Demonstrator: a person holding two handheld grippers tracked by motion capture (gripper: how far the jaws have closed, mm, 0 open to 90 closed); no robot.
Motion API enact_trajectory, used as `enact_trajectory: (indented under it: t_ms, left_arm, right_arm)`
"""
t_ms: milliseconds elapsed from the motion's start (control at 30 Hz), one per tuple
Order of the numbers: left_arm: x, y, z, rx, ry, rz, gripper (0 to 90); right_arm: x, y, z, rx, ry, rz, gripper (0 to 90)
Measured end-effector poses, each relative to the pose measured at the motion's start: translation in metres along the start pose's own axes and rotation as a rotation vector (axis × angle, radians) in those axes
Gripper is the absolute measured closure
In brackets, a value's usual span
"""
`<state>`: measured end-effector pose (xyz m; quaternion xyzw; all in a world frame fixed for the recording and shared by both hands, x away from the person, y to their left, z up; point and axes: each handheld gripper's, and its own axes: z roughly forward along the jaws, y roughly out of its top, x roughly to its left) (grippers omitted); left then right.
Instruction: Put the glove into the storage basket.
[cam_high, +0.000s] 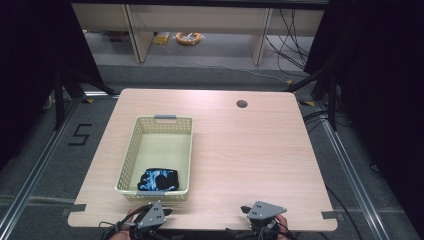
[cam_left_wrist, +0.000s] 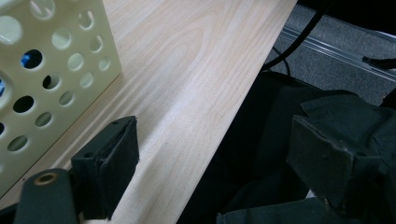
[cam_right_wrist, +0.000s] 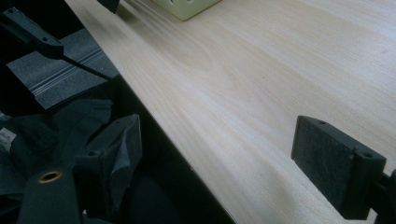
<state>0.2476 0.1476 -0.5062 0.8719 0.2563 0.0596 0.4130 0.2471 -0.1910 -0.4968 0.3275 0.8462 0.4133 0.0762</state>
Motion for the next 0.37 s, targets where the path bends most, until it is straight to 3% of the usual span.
enact_trajectory:
  t_ms: [133,167,267,300,367]
  left_arm:
    - [0.0012,-0.0001,0.0002,0.012,0.007,0.012,16.0]
    - [0.0012,-0.0001,0.0003,0.012,0.007,0.014,16.0]
    - [0.0024,0.0006,-0.0003,0.017,0.005,0.039,16.0]
    - [0.0011,0.0000,0.0005,0.012,0.005,0.014,16.0]
    - [0.0016,0.0001,0.0008,0.008,0.001,0.013,16.0]
  right_arm:
    - [-0.0012,0.0002,-0.0007,0.003,0.002,-0.002,17.2]
    - [0.0007,-0.0001,-0.0007,0.007,0.012,0.023,17.3]
    - [-0.0010,-0.0001,-0.0005,-0.003,0.001,0.010,17.3]
    - [-0.0012,0.0000,-0.0008,-0.003,0.003,0.011,17.3]
    - [-0.0032,0.0003,-0.0015,-0.003,0.005,0.002,17.3]
